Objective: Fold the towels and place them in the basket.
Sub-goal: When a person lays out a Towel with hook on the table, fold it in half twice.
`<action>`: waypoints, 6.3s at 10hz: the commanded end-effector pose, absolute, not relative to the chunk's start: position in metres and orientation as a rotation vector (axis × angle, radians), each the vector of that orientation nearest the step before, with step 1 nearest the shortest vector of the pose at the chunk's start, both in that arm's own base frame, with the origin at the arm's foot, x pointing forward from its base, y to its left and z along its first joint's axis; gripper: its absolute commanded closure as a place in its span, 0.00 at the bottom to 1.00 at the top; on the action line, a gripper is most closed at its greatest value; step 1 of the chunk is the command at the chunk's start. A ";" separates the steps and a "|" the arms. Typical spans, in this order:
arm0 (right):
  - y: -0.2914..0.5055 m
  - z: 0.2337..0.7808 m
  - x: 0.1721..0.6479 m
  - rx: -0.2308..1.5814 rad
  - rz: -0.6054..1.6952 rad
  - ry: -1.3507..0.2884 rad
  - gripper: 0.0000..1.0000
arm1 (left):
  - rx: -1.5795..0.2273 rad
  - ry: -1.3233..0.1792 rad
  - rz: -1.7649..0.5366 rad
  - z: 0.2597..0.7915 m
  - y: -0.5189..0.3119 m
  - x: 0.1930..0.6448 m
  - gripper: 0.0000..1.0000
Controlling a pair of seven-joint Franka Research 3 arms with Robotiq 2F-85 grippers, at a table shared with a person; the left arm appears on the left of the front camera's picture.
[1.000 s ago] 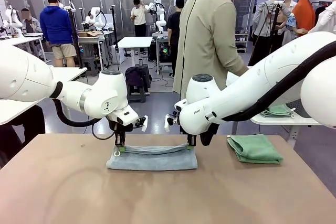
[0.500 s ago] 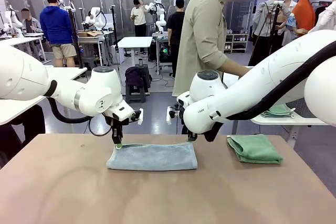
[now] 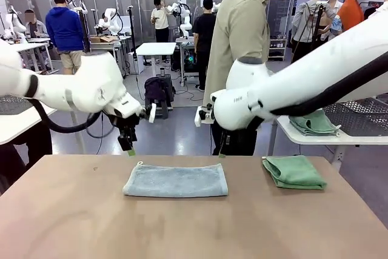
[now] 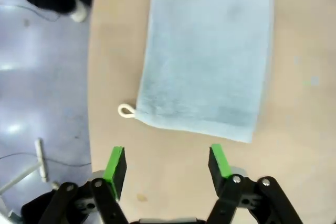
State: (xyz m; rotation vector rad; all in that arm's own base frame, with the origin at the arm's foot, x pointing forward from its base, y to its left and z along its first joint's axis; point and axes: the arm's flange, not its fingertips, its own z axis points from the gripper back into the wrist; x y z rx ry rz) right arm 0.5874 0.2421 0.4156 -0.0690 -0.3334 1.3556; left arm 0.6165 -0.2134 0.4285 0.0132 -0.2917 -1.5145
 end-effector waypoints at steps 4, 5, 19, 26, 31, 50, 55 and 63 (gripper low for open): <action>0.190 0.485 0.499 0.182 0.727 -0.316 0.33 | -0.331 -0.494 -1.427 0.472 -0.107 0.556 0.20; 0.181 0.480 0.488 0.230 0.623 -0.318 0.33 | -0.420 -0.566 -1.404 0.460 -0.086 0.555 0.20; 0.174 0.465 0.482 0.296 0.450 -0.236 0.33 | -0.934 -0.982 -1.301 0.354 -0.022 0.565 0.20; 0.225 0.376 0.548 0.276 0.023 -0.196 0.33 | -0.934 -0.982 -1.301 0.354 -0.022 0.565 0.20; 0.235 0.331 0.581 0.205 -0.087 -0.217 0.33 | -0.934 -0.982 -1.301 0.354 -0.022 0.565 0.20; 0.241 0.287 0.600 0.139 -0.140 -0.193 1.00 | -0.934 -0.982 -1.301 0.354 -0.022 0.565 0.20; 0.210 0.300 0.591 0.159 0.042 -0.252 1.00 | -0.934 -0.982 -1.301 0.354 -0.022 0.565 0.20; 0.232 0.413 0.569 0.038 0.284 -0.308 1.00 | -0.934 -0.982 -1.301 0.354 -0.022 0.565 0.20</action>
